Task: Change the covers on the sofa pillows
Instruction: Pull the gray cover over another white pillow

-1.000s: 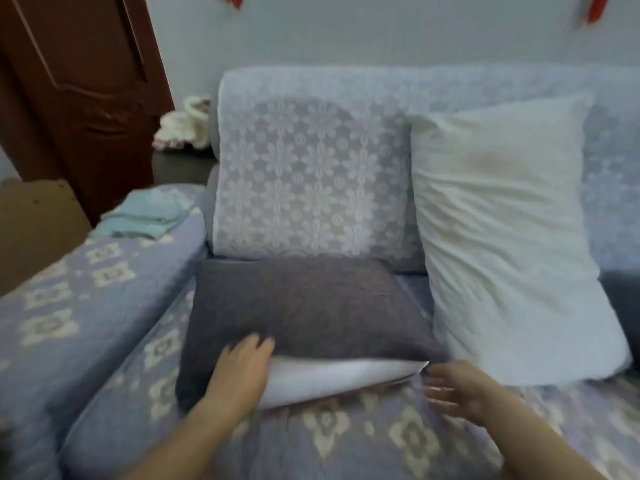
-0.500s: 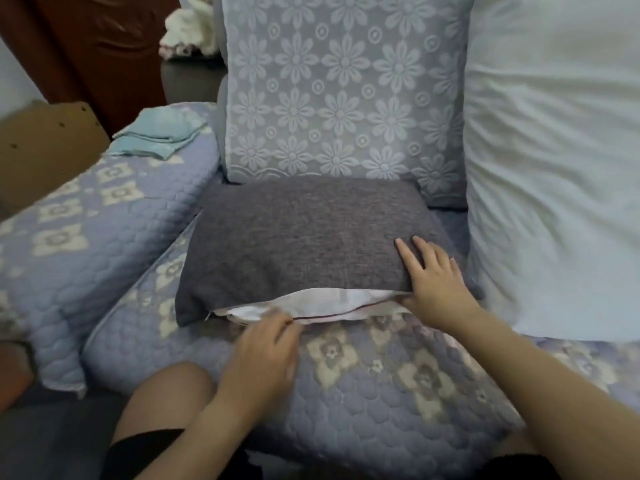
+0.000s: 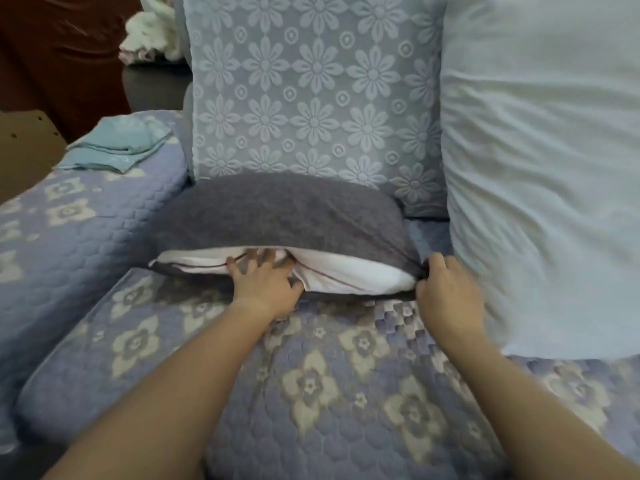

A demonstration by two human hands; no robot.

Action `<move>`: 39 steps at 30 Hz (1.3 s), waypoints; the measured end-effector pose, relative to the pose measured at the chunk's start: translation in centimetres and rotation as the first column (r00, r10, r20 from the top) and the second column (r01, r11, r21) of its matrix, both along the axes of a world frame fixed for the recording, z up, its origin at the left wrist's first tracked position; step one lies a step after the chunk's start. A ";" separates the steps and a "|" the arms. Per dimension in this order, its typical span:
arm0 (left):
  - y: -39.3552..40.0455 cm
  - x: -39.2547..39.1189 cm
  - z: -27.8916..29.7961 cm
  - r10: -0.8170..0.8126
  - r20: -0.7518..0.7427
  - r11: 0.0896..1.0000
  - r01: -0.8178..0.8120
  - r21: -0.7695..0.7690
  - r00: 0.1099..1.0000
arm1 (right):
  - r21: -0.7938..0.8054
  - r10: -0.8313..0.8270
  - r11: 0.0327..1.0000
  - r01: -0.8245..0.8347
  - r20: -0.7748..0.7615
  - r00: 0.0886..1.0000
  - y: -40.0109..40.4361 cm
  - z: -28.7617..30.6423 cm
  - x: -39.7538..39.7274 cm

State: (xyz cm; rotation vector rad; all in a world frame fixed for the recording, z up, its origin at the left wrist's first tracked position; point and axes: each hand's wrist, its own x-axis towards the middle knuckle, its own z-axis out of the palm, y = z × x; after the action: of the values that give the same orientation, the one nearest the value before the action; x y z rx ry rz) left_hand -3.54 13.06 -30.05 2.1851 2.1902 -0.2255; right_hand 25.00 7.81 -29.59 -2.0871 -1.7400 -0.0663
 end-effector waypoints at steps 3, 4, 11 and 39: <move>-0.1 -1.2 -0.5 -0.042 -0.018 0.999 0.043 0.028 0.999 | 0.054 -0.025 0.998 0.040 -0.263 0.964 0.0 2.2 -2.6; -0.6 -1.8 -0.7 -0.074 -0.025 0.994 0.076 0.082 0.997 | 0.118 -0.001 0.992 0.041 -0.316 0.949 -0.3 3.6 -3.1; -4.2 -2.3 3.8 -0.033 0.100 0.932 -0.005 0.363 0.994 | 0.488 0.243 0.873 -0.019 -0.401 0.883 -4.4 12.3 -7.6; -8.6 -2.5 5.9 -0.573 0.191 0.730 0.390 0.561 0.797 | 0.322 -0.199 0.919 0.229 -0.122 0.972 -2.4 19.8 1.8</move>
State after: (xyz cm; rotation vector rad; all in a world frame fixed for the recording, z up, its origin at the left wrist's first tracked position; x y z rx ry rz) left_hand -6.07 4.47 -24.18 2.7585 1.5422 0.7649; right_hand 26.82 5.45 -9.79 -1.9832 -1.3344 -0.3091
